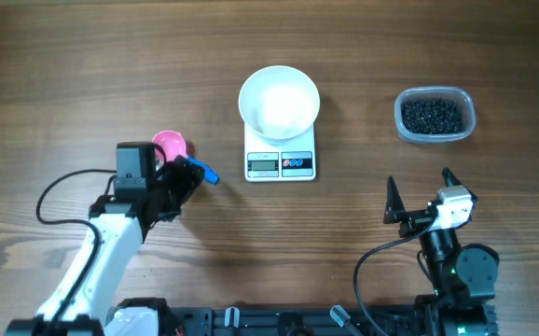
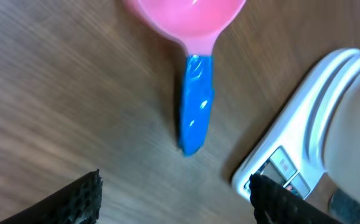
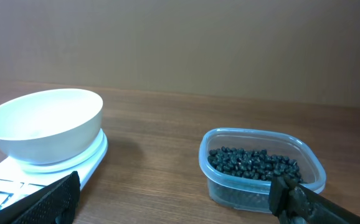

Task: Scoop item into bowl and weigh 150g on scale
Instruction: 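Reach the left gripper down to the pink scoop's blue handle and grasp it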

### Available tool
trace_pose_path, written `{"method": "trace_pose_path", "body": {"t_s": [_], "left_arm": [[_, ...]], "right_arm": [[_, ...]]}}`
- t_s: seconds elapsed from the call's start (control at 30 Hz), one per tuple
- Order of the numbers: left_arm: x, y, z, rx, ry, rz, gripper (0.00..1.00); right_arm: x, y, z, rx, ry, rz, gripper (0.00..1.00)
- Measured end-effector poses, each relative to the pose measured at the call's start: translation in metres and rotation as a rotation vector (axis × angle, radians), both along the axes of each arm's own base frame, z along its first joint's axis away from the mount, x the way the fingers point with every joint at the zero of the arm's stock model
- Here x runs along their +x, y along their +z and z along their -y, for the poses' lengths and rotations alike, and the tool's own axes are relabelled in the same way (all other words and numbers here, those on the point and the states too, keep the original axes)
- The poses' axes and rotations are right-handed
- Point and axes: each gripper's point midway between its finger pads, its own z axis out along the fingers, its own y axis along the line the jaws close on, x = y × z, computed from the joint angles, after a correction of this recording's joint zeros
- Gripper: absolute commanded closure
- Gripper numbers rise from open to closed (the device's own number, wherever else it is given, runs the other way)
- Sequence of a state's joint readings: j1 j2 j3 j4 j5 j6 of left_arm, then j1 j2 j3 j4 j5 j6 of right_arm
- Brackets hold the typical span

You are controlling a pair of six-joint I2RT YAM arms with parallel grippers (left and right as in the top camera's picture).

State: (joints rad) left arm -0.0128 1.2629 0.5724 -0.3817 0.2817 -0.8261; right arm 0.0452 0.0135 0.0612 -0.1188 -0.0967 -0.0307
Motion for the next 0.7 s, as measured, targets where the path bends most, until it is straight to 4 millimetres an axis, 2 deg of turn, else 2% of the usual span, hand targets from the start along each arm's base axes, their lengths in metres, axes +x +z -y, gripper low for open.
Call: {"method": "trace_pose_path", "body": {"t_s": [0.1,0.33,0.47,0.5,0.7], "left_arm": [[0.008,-0.006,0.000,0.000,-0.001,0.036,0.21],[0.012,-0.021,-0.002,0.013,0.007,0.114,0.28],[0.008,-0.029,-0.004,0.018,0.011,0.135,0.28],[0.007,-0.030,-0.004,0.018,0.012,0.131,0.25],[0.003,-0.028,-0.005,0.011,0.037,0.117,0.23]], "right_arm": [[0.000,0.000,0.000,0.000,0.000,0.000,0.00],[0.000,0.000,0.000,0.000,0.000,0.000,0.00],[0.000,0.000,0.000,0.000,0.000,0.000,0.00],[0.000,0.000,0.000,0.000,0.000,0.000,0.00],[0.000,0.000,0.000,0.000,0.000,0.000,0.00]]}}
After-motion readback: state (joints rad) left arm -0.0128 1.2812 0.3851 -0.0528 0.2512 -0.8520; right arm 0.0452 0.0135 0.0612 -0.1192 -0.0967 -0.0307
